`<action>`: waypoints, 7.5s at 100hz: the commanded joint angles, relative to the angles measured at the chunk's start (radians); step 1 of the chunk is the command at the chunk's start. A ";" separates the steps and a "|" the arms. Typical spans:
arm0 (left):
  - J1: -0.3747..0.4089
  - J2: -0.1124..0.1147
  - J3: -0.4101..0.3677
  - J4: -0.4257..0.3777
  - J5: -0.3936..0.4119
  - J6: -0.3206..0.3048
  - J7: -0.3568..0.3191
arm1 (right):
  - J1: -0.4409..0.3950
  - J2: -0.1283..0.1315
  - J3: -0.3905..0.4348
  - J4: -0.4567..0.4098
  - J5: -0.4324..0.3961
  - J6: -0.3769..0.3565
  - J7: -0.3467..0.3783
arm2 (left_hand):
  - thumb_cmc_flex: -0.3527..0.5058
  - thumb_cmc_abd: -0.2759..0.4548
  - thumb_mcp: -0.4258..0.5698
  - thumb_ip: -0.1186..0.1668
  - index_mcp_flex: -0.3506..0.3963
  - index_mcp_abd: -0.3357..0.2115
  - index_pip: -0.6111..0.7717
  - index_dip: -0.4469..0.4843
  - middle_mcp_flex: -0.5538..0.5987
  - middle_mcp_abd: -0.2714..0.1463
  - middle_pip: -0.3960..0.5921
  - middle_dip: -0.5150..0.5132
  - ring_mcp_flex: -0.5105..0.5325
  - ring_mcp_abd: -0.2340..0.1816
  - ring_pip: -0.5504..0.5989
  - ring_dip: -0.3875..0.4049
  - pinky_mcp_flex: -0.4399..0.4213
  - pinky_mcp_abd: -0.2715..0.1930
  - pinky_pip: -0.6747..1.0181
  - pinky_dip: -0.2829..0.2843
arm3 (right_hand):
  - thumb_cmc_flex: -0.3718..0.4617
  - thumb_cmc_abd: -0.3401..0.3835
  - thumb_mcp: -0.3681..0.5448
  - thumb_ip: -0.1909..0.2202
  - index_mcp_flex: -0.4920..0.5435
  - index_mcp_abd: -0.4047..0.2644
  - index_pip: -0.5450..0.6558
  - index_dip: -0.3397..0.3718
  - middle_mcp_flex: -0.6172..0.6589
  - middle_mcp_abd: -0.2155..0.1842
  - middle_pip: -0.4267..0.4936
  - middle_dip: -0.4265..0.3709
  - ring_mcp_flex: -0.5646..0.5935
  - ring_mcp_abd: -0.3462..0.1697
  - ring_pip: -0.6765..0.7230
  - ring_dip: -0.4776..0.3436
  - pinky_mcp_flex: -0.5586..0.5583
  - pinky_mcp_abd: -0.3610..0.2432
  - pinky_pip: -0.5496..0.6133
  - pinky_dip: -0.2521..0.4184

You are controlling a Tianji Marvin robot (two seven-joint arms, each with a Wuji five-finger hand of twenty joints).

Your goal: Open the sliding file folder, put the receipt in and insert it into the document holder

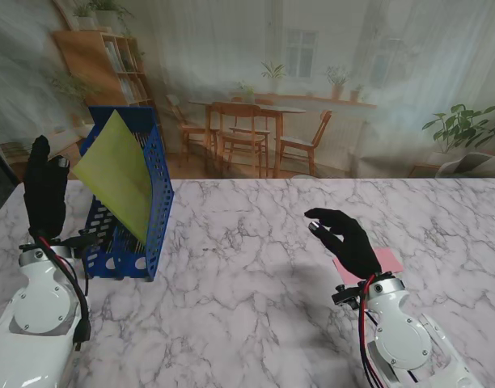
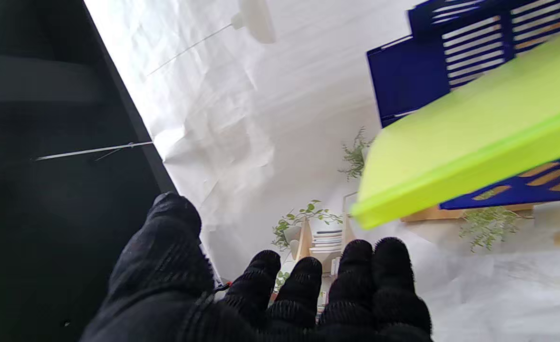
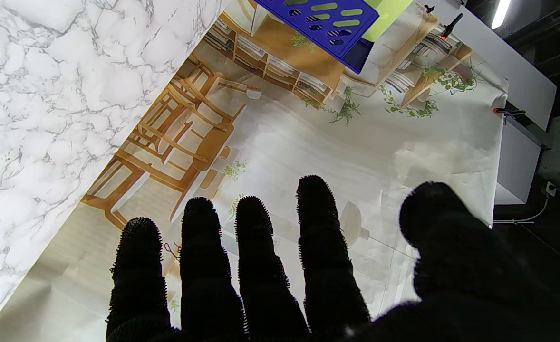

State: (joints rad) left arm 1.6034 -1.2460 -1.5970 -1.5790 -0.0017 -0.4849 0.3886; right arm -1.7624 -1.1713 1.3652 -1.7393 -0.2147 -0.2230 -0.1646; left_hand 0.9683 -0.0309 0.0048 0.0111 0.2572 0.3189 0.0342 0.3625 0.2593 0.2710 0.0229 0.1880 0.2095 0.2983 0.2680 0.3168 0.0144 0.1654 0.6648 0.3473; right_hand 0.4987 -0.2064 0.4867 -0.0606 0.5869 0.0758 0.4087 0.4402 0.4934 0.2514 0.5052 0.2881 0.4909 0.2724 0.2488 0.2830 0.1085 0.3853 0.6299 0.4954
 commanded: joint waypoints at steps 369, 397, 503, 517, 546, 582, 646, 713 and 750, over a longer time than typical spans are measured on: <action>-0.087 -0.015 0.169 -0.398 0.029 0.133 0.071 | -0.015 -0.007 0.012 -0.002 -0.013 -0.002 -0.030 | 0.322 -0.036 0.283 -0.049 0.351 -0.168 0.676 0.208 0.540 -0.058 0.380 0.133 0.558 -0.025 0.309 0.083 0.429 -0.026 0.452 0.145 | -0.035 0.010 -0.009 -0.015 -0.049 -0.059 -0.004 -0.006 0.009 -0.001 0.012 0.021 0.030 -0.025 -0.018 0.010 -0.016 -0.001 0.069 -0.053; -0.068 -0.015 0.283 -0.386 -0.105 0.189 0.019 | -0.031 -0.002 0.034 -0.007 -0.020 -0.004 -0.012 | 0.323 -0.052 0.315 -0.055 0.356 -0.133 0.716 0.285 0.581 -0.001 0.447 0.186 0.625 0.032 0.378 0.123 0.492 0.032 0.531 0.166 | -0.117 -0.056 -0.045 -0.029 -0.316 -0.094 -0.061 -0.027 -0.126 -0.039 -0.065 -0.025 -0.014 -0.040 -0.047 -0.002 -0.036 -0.011 0.062 -0.053; -0.031 -0.026 0.598 -0.214 -0.394 0.222 -0.134 | -0.027 0.013 0.086 0.043 0.121 0.008 0.121 | 0.323 -0.064 0.336 -0.061 0.380 -0.109 0.652 0.274 0.579 0.019 0.400 0.164 0.609 0.055 0.358 0.099 0.491 0.049 0.516 0.147 | -0.483 -0.243 0.145 -0.123 -0.422 -0.092 -0.285 0.049 -0.283 -0.090 -0.548 -0.294 -0.200 -0.108 -0.227 -0.065 -0.116 0.017 -0.293 0.128; -0.034 -0.026 0.609 -0.204 -0.415 0.229 -0.149 | -0.022 0.020 0.078 0.043 0.124 -0.005 0.151 | 0.323 -0.065 0.337 -0.061 0.382 -0.107 0.649 0.276 0.582 0.022 0.402 0.165 0.609 0.058 0.359 0.100 0.491 0.053 0.518 0.148 | -0.457 -0.248 0.135 -0.120 -0.370 -0.247 -0.138 0.057 -0.317 -0.150 -0.493 -0.239 -0.213 -0.116 -0.227 -0.059 -0.124 0.015 -0.292 0.135; -0.055 -0.032 0.623 -0.184 -0.428 0.249 -0.151 | -0.023 0.028 0.075 0.035 0.125 -0.037 0.177 | 0.323 -0.066 0.337 -0.061 0.383 -0.105 0.642 0.277 0.580 0.024 0.401 0.166 0.609 0.059 0.360 0.100 0.490 0.053 0.519 0.148 | -0.376 -0.328 0.149 -0.117 -0.132 -0.337 0.233 0.255 -0.320 -0.115 -0.261 -0.120 -0.218 -0.130 -0.227 -0.054 -0.140 -0.009 -0.299 0.142; -0.110 -0.041 0.626 -0.162 -0.475 0.311 -0.167 | -0.064 0.033 0.097 -0.024 0.155 -0.050 0.204 | 0.322 -0.069 0.341 -0.063 0.389 -0.102 0.636 0.275 0.585 0.029 0.399 0.165 0.615 0.065 0.361 0.100 0.503 0.057 0.515 0.143 | 0.119 -0.283 -0.167 -0.064 0.146 -0.331 0.435 0.278 -0.101 -0.088 -0.050 0.008 -0.113 -0.097 -0.199 -0.042 -0.111 -0.001 -0.315 0.107; -0.171 -0.036 0.623 -0.090 -0.598 0.366 -0.293 | -0.046 0.035 0.083 -0.010 0.300 -0.088 0.262 | 0.323 -0.068 0.336 -0.066 0.403 -0.114 0.627 0.272 0.589 0.026 0.392 0.168 0.612 0.072 0.361 0.111 0.501 0.068 0.521 0.144 | 0.292 -0.311 0.366 -0.155 0.110 -0.302 0.588 0.141 0.535 -0.144 -0.021 0.043 0.443 -0.117 0.069 0.061 0.231 0.045 0.371 -0.044; -0.195 -0.008 0.617 -0.054 -0.576 0.334 -0.421 | -0.025 0.025 0.069 0.014 0.295 -0.106 0.217 | 0.323 -0.083 0.214 -0.043 0.355 -0.114 0.471 0.167 0.568 0.010 0.349 0.160 0.578 0.064 0.316 0.114 0.458 0.073 0.488 0.140 | 0.302 -0.383 0.489 -0.167 0.275 -0.199 0.597 -0.062 0.755 -0.111 0.063 0.087 0.682 -0.097 0.237 0.107 0.455 -0.055 0.646 -0.102; -0.175 0.000 0.569 -0.057 -0.485 0.310 -0.370 | -0.018 -0.014 0.034 0.008 0.260 -0.153 0.036 | 0.210 -0.111 0.040 0.032 0.288 -0.084 0.236 0.107 0.510 0.010 0.296 0.117 0.557 0.058 0.292 0.129 0.448 0.062 0.459 0.144 | 0.313 -0.384 0.531 -0.173 0.273 -0.210 0.621 0.029 0.778 -0.088 0.181 0.181 0.773 -0.092 0.338 0.161 0.575 -0.065 0.697 -0.126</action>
State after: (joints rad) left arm 1.4231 -1.2521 -1.0167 -1.6370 -0.4815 -0.1671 0.0075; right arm -1.7824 -1.1746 1.4069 -1.7233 0.0482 -0.3657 -0.1129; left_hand 1.1659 -0.1422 0.0412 0.0010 0.5615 0.2512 0.2912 0.4824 0.7931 0.2960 0.3382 0.3216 0.7595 0.3260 0.5739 0.4291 0.4383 0.2790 1.1335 0.4832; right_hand 0.7573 -0.6055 0.9332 -0.2330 0.8205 -0.0477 0.9258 0.4132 1.2425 0.1637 0.6288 0.4481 1.2275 0.1885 0.5219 0.4287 0.6624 0.3623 1.2944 0.3825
